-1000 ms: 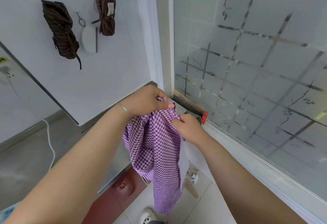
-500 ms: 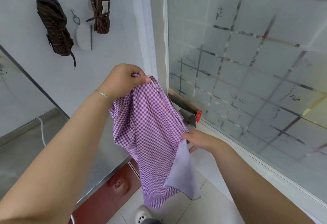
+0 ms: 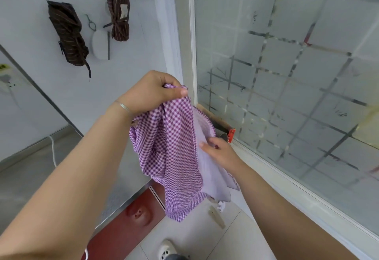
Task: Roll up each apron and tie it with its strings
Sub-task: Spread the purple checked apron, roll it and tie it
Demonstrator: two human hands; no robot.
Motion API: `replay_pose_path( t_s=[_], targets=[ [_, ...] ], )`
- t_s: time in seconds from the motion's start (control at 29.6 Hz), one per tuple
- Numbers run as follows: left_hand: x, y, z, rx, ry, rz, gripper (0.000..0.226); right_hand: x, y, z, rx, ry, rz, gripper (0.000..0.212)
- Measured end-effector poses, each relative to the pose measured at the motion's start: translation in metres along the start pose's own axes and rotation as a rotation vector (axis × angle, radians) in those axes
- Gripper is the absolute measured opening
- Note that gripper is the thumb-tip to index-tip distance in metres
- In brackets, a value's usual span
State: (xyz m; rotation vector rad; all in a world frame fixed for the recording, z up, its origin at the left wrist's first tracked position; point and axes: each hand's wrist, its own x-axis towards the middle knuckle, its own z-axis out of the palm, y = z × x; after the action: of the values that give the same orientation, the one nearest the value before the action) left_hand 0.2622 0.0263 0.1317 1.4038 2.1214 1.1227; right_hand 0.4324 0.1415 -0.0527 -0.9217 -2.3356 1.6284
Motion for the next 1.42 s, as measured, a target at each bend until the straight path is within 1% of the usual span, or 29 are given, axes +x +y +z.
replay_pose_path(
  t_s=[0.1, 0.14, 0.17, 0.24, 0.27, 0.3, 0.41, 0.47, 0.54, 0.68, 0.88, 0.95, 1.05, 1.15, 1.22, 1.28, 1.35, 1.39, 1.42],
  targets=[
    [0.001, 0.007, 0.008, 0.055, -0.057, 0.007, 0.012, -0.001, -0.027, 0.005, 0.055, 0.078, -0.075, 0.082],
    [0.001, 0.008, 0.009, 0.067, -0.067, 0.007, 0.012, -0.002, -0.039, 0.005, 0.069, 0.120, -0.106, 0.085],
    [0.001, 0.009, 0.010, 0.078, -0.078, 0.007, 0.011, -0.002, -0.047, 0.005, 0.084, 0.161, -0.143, 0.079],
    [-0.001, 0.010, 0.012, 0.096, -0.100, 0.008, 0.010, -0.004, -0.061, 0.004, 0.077, 0.221, -0.213, 0.047],
    [-0.001, 0.010, 0.012, 0.103, -0.106, 0.006, 0.011, -0.003, -0.065, 0.003, 0.056, 0.249, -0.242, 0.035],
    [-0.001, 0.009, 0.012, 0.110, -0.107, 0.003, 0.011, -0.002, -0.066, 0.002, 0.029, 0.269, -0.263, 0.030],
    [-0.003, 0.008, 0.007, 0.147, -0.087, -0.009, 0.012, 0.000, -0.061, -0.002, -0.083, 0.240, -0.250, 0.032],
    [-0.003, 0.005, 0.003, 0.199, -0.053, -0.015, 0.014, 0.000, -0.049, -0.005, -0.170, 0.140, -0.178, 0.032],
    [-0.003, 0.002, -0.001, 0.245, -0.002, -0.022, 0.013, 0.001, -0.035, -0.005, -0.201, 0.036, -0.111, 0.032],
    [-0.004, -0.011, -0.007, 0.299, 0.112, -0.048, 0.018, 0.004, -0.006, -0.003, -0.244, -0.060, -0.024, 0.031],
    [-0.007, -0.045, -0.020, 0.446, 0.381, -0.135, 0.028, 0.005, 0.036, -0.013, -0.281, -0.044, 0.099, 0.032],
    [-0.010, -0.055, -0.023, 0.488, 0.436, -0.152, 0.030, 0.003, 0.046, -0.017, -0.276, -0.023, 0.101, 0.033],
    [-0.013, -0.071, -0.025, 0.521, 0.481, -0.192, 0.031, 0.000, 0.056, -0.020, -0.280, 0.004, 0.083, 0.028],
    [-0.015, -0.087, -0.027, 0.600, 0.475, -0.249, 0.033, -0.001, 0.060, -0.023, -0.298, 0.017, 0.067, 0.029],
    [-0.020, -0.097, -0.026, 0.634, 0.459, -0.310, 0.033, -0.004, 0.063, -0.025, -0.262, 0.045, 0.051, 0.029],
    [-0.025, -0.111, -0.024, 0.655, 0.433, -0.395, 0.033, -0.005, 0.063, -0.029, -0.194, 0.075, 0.041, 0.021],
    [-0.033, -0.130, -0.023, 0.659, 0.361, -0.507, 0.034, -0.005, 0.061, -0.033, -0.171, 0.090, 0.025, 0.013],
    [-0.038, -0.138, -0.024, 0.644, 0.298, -0.573, 0.035, -0.003, 0.062, -0.035, -0.174, 0.085, 0.020, 0.012],
    [-0.044, -0.148, -0.022, 0.647, 0.168, -0.641, 0.037, -0.001, 0.064, -0.038, -0.188, 0.061, 0.023, 0.008]
  ],
)
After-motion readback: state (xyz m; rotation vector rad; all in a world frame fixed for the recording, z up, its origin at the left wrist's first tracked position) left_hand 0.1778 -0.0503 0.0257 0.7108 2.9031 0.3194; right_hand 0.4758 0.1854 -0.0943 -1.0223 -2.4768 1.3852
